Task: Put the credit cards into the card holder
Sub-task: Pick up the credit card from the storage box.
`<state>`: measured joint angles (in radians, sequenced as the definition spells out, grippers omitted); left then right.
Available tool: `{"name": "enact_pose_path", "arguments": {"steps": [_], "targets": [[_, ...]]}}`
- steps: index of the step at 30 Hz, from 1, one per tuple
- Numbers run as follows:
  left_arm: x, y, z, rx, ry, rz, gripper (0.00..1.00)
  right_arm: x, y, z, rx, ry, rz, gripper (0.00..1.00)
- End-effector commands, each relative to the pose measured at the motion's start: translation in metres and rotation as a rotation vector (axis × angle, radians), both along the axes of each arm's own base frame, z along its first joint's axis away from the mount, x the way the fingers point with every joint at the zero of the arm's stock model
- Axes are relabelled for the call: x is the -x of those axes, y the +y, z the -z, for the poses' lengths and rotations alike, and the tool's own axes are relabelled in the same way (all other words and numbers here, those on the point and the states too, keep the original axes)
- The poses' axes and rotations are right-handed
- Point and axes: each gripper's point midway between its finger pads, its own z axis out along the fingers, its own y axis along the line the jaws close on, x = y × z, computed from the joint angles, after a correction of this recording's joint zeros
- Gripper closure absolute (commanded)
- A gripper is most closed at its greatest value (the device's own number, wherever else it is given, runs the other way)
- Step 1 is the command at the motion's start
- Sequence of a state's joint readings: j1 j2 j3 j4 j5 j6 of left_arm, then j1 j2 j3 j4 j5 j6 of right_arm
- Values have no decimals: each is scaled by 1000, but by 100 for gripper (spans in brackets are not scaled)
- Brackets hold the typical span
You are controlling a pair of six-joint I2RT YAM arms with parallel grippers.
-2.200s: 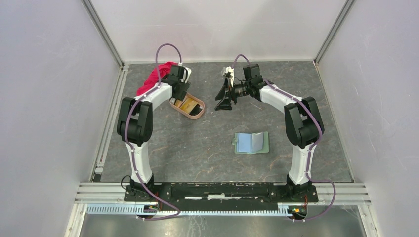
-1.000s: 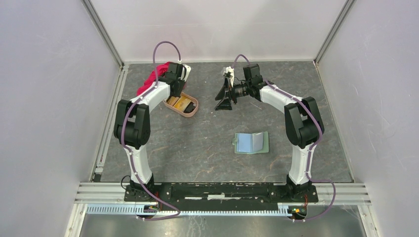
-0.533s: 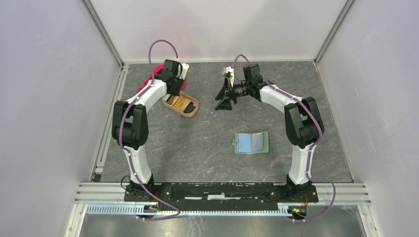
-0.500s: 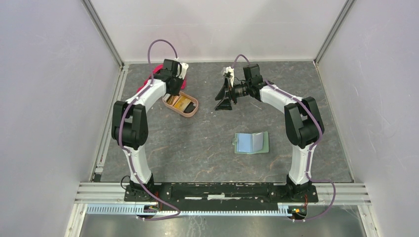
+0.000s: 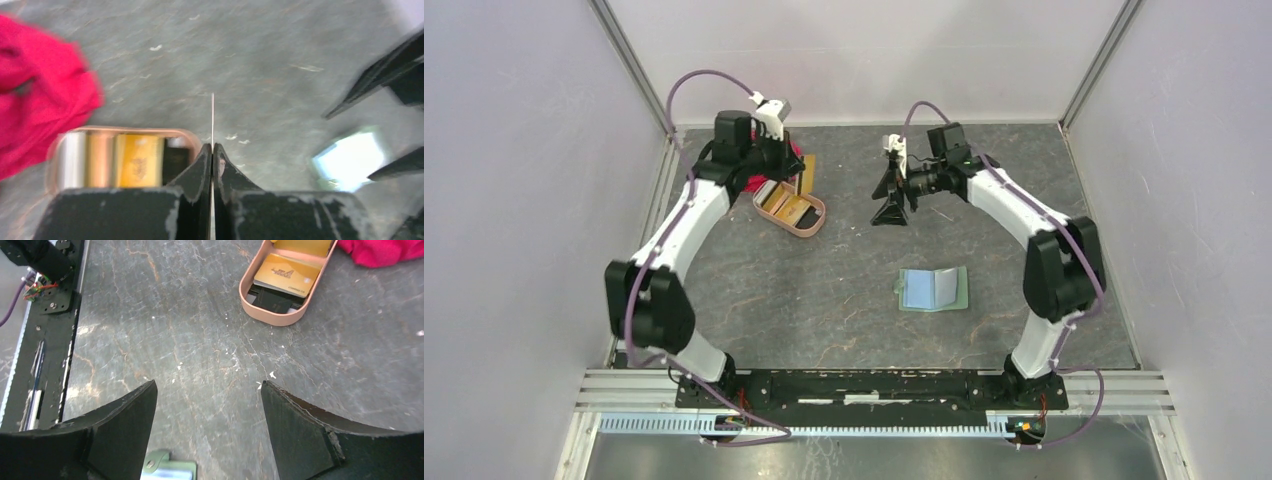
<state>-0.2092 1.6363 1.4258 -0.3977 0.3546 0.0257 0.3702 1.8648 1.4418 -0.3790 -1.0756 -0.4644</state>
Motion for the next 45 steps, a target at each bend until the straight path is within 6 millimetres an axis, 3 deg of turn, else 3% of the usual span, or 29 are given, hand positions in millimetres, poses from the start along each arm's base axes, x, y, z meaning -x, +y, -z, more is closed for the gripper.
{"name": "enact_pose_path", "arguments": {"steps": [1,3,7,10,12,17,24,33,38,41,42,44,45], "targets": [[63,-71,-74,569,19,282,98,35,-34,-83,-5,-197,-12,17],[86,-85,-80,736,94,308,98,57,-51,-104,-64,-157,0,17],[131,-122,-103,880,115,412,98,92,-85,-128,-193,-69,51,16],[155,-140,-112,969,138,467,98,119,-93,-142,-321,-20,117,16],[165,-146,-110,993,140,502,98,132,-93,-139,-366,27,165,17],[180,-163,-97,975,122,553,98,127,-99,-113,-351,123,300,21],[190,-177,-91,992,116,570,98,130,-94,-102,-408,274,318,28],[193,-194,-86,971,119,587,98,139,-79,-103,-404,313,255,34],[196,-203,-84,968,125,605,98,137,-75,-99,-402,343,251,46],[198,-209,-79,967,139,611,98,138,-71,-99,-400,362,236,59],[198,-210,-79,968,139,611,98,139,-70,-98,-400,367,231,67],[196,-210,-79,971,136,602,97,140,-70,-98,-402,369,223,99],[195,-210,-79,973,136,591,94,139,-70,-98,-402,368,224,100]]}}
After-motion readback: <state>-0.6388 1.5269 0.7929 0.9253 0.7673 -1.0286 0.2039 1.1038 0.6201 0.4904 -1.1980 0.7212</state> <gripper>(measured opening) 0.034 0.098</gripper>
